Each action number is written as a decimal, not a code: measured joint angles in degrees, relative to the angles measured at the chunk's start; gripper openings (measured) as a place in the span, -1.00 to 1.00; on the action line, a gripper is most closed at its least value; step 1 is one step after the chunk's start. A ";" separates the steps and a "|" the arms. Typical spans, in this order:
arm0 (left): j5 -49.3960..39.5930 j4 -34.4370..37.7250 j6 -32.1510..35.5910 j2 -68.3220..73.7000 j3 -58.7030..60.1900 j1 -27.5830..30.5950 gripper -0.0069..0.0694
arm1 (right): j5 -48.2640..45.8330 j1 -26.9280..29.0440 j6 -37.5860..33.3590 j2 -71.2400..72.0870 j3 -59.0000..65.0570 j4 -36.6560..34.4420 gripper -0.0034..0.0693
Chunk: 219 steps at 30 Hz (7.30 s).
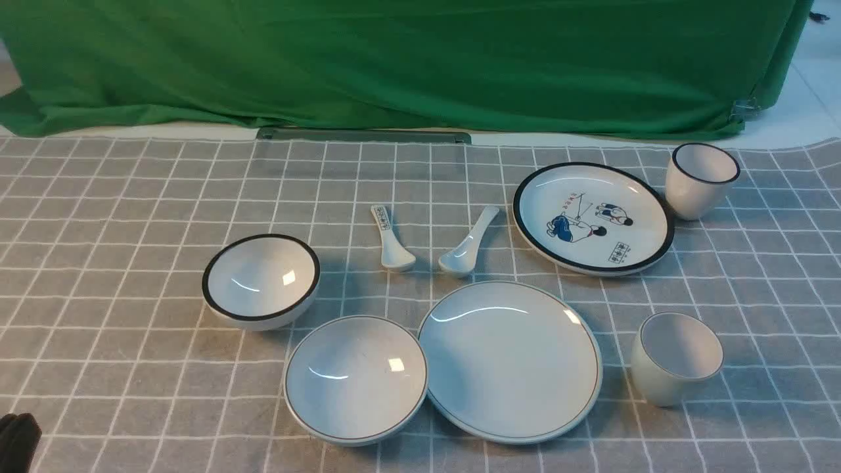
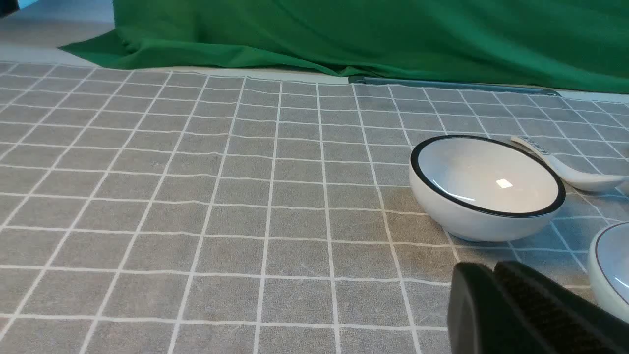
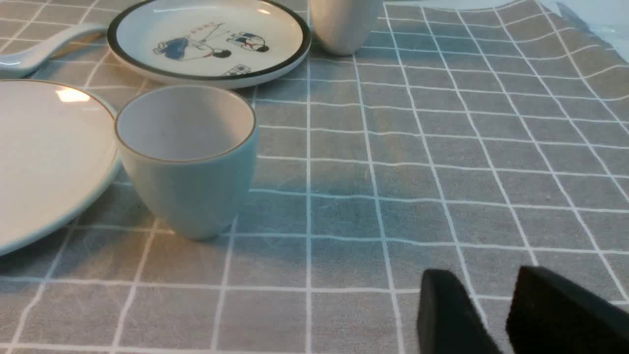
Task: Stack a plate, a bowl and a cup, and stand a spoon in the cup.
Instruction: Use the left arm to grab a blue rice bowl, then use the left arm to put the blue rice bowl into the blue large plate in the middle, then use the right arm to grab a blue teacup, then use the right arm to put the blue teacup into the blue rice bowl in the middle
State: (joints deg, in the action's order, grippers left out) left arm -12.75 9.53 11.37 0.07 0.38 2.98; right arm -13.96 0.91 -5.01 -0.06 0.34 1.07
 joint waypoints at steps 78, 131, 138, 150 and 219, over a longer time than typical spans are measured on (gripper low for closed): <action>-33.66 -10.13 -23.59 88.06 -58.95 -26.37 -0.54 | -38.36 -12.24 -3.59 -46.36 -53.02 -8.34 -0.84; -27.89 7.15 -18.96 112.56 -79.32 -35.10 -0.75 | -34.21 -12.47 -2.82 -47.91 -50.65 -5.37 -0.82; -28.09 8.26 -18.63 113.00 -79.51 -35.15 -0.74 | -33.55 -12.47 -1.67 -50.95 -50.65 -3.97 -0.79; -27.34 8.65 -18.41 113.00 -79.51 -35.15 -0.18 | -27.92 -12.47 5.31 -67.45 -50.72 2.22 -0.02; -44.97 -18.84 -27.00 69.87 -72.00 -35.05 -0.66 | -31.57 -29.71 2.91 -106.23 -81.11 -9.94 -0.67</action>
State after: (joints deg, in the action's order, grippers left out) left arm -57.72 -9.32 -15.63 69.94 -71.62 -32.07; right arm -45.53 -28.80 -2.10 -106.28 -80.77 -8.87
